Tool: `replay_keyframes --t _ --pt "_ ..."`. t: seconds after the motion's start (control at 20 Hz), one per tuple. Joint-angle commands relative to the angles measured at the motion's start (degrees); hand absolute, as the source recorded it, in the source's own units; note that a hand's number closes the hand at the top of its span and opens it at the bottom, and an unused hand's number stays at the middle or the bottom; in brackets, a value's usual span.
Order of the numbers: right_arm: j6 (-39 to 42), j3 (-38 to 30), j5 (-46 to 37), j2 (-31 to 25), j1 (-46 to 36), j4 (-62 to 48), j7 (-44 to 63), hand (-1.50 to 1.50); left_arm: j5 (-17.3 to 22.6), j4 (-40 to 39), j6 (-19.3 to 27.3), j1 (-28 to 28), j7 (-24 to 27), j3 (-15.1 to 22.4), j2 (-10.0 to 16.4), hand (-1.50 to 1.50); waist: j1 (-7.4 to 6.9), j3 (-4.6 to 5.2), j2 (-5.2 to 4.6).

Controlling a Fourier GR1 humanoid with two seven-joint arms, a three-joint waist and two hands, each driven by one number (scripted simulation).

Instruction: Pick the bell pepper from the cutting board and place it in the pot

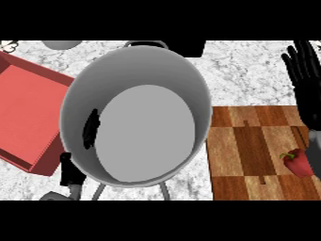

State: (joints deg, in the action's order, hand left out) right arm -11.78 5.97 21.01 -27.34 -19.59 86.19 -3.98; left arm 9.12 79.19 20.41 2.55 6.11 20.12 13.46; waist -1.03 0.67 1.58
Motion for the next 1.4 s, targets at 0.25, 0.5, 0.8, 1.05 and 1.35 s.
replay_keyframes --t 0.25,0.5,0.8,1.05,1.35 --pt "15.2 11.4 -10.0 -9.5 8.5 8.3 -8.3 1.50 -3.7 -2.5 1.9 -0.2 -7.6 -10.4 17.1 0.00 0.93 -0.85 -1.14" --pt "-9.4 -0.7 -22.1 -6.2 17.9 9.6 -25.8 -1.50 0.3 -1.3 1.4 -1.5 -17.8 -10.8 16.8 0.00 4.64 -1.09 -0.88" --pt "-13.1 -1.9 -27.9 -7.1 33.9 15.4 -37.3 -1.50 0.4 1.8 -0.9 -1.5 -22.2 -11.9 20.1 0.00 2.65 -0.74 -1.25" --pt "-13.4 -6.8 -35.5 -17.2 44.9 23.9 -25.5 -1.50 1.2 0.9 -1.9 0.0 -23.6 -13.2 20.8 0.00 3.99 -0.45 -1.17" --pt "-9.6 -10.1 -45.7 -24.2 55.2 36.2 -8.3 -1.50 -0.2 3.0 -0.8 -1.0 -23.5 -12.6 20.0 0.00 3.44 -0.33 -1.18"
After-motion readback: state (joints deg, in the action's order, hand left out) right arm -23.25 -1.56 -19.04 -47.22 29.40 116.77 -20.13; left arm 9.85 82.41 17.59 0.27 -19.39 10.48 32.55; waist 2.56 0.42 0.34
